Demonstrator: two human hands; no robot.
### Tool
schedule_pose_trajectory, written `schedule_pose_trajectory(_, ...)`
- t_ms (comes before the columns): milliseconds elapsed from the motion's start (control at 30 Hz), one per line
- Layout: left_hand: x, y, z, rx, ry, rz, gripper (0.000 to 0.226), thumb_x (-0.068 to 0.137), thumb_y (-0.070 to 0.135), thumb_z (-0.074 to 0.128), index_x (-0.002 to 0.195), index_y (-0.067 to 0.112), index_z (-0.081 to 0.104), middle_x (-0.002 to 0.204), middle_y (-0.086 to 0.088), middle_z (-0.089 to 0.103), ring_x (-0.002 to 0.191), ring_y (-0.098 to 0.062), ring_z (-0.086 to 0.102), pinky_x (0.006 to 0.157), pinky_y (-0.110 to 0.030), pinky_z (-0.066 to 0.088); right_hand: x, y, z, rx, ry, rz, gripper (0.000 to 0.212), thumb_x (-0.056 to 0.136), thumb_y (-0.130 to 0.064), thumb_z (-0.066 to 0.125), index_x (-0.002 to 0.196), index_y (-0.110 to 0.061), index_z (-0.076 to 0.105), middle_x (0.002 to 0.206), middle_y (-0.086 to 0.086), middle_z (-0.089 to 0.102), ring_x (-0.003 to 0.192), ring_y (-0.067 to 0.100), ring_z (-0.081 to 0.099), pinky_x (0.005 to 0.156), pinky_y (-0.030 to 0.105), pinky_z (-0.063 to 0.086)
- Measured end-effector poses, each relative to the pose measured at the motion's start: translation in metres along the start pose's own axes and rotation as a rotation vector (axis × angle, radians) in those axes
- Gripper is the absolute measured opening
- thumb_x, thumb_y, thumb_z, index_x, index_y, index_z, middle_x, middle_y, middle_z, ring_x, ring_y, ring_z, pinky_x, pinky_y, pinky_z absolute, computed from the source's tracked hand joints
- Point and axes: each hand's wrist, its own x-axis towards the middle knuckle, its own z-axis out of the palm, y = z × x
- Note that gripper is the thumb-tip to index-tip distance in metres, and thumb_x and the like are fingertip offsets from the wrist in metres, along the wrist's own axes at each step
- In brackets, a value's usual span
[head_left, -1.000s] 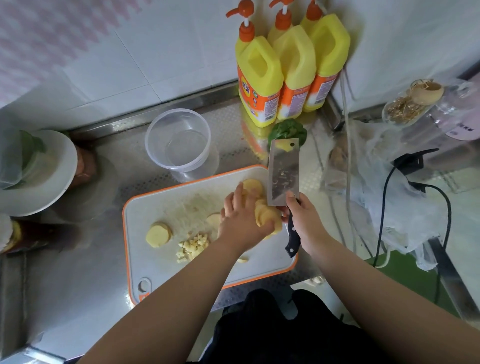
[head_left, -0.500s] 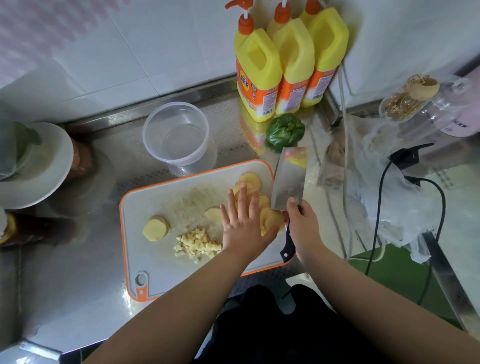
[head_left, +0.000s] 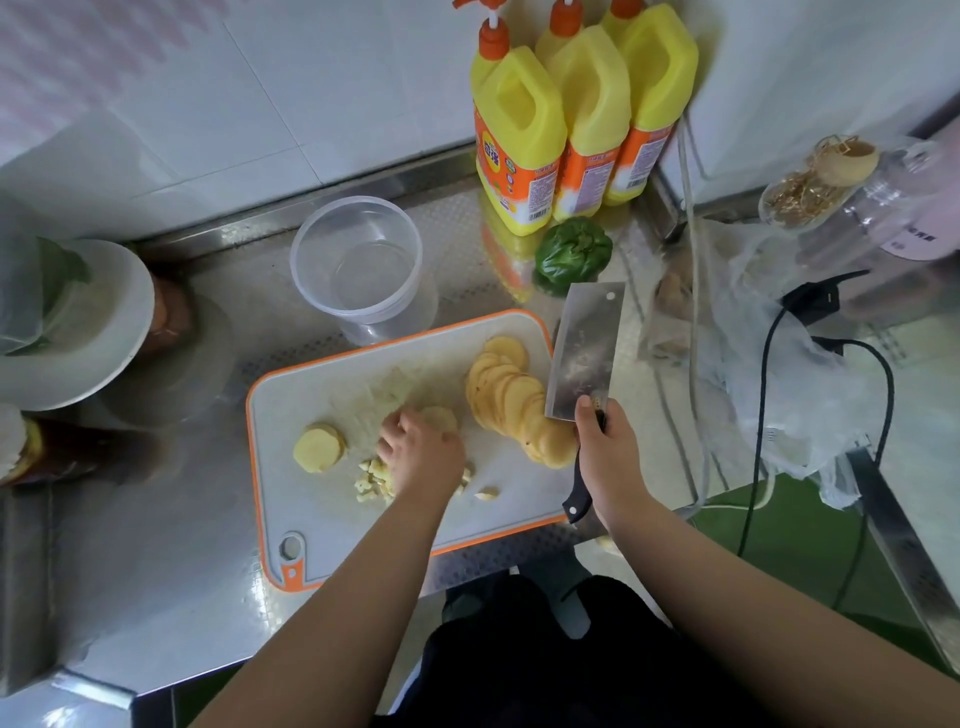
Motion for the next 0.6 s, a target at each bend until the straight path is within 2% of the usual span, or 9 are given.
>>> schedule_pose_trajectory(67,0.008,0.003,-0.005,0.081,-0.035,-0.02,0.059,0.089,0.006,0.049,0.144,0.002,0.028,0.148,-0.017,0.02,0.132,-0.037,0.025,0.111,-0.042,0.029,-0.003,-0.001,0.0,0.0,-0.016,-0.013,0.025,0.099,-0.032,0.046,0.095,-0.01,0.056,0.091,0.007,0.063,0.087,0.021,0.061,0.078,0.036,0.048)
schedule_pose_trajectory(200,0.015,0.009,-0.002,0.206,-0.062,0.146,0.051,0.089,0.0,0.05,0.137,0.005,0.036,0.14,-0.017,0.029,0.131,-0.034,0.032,0.104,-0.041,0.037,-0.005,-0.002,0.001,-0.038,-0.022,-0.042,0.025,0.099,-0.032,0.046,0.087,-0.011,0.052,0.079,-0.001,0.057,0.078,0.016,0.057,0.069,0.028,0.043)
schedule_pose_trajectory(300,0.021,0.003,-0.001,0.288,-0.05,0.281,0.048,0.093,0.006,0.054,0.138,0.011,0.038,0.139,-0.015,0.033,0.13,-0.033,0.034,0.102,-0.042,0.038,-0.006,-0.004,0.001,-0.094,-0.006,-0.076,0.03,0.099,-0.031,0.045,0.075,-0.015,0.043,0.068,-0.002,0.046,0.066,0.013,0.048,0.059,0.022,0.037)
schedule_pose_trajectory(400,0.028,-0.01,-0.01,0.302,-0.037,0.373,0.052,0.093,0.023,0.063,0.14,0.022,0.041,0.14,-0.006,0.034,0.131,-0.028,0.031,0.107,-0.041,0.034,-0.007,-0.006,0.001,-0.14,-0.009,-0.118,0.033,0.099,-0.029,0.047,0.069,-0.021,0.036,0.064,-0.006,0.038,0.059,0.009,0.041,0.053,0.016,0.034)
schedule_pose_trajectory(467,0.031,-0.021,-0.022,0.249,0.028,0.384,0.055,0.089,0.034,0.068,0.139,0.026,0.045,0.138,-0.002,0.036,0.13,-0.026,0.031,0.109,-0.04,0.031,-0.006,-0.01,0.002,-0.179,0.006,-0.198,0.032,0.098,-0.028,0.05,0.068,-0.025,0.038,0.068,-0.008,0.039,0.065,0.012,0.042,0.061,0.018,0.033)
schedule_pose_trajectory(533,0.035,-0.037,-0.037,0.153,0.186,0.348,0.047,0.089,0.034,0.069,0.131,0.023,0.054,0.135,-0.006,0.042,0.127,-0.03,0.036,0.107,-0.041,0.031,-0.005,-0.014,0.003,-0.29,0.052,-0.374,0.03,0.095,-0.024,0.055,0.07,-0.026,0.039,0.074,-0.007,0.041,0.074,0.016,0.043,0.068,0.023,0.032)
schedule_pose_trajectory(600,0.038,-0.059,-0.05,0.071,0.331,0.259,0.037,0.089,0.027,0.067,0.125,0.021,0.059,0.133,-0.008,0.044,0.125,-0.033,0.037,0.105,-0.044,0.031,-0.005,-0.021,0.006,-0.37,0.037,-0.496,0.033,0.092,-0.023,0.059,0.069,-0.026,0.037,0.071,-0.007,0.04,0.069,0.015,0.042,0.063,0.023,0.03)
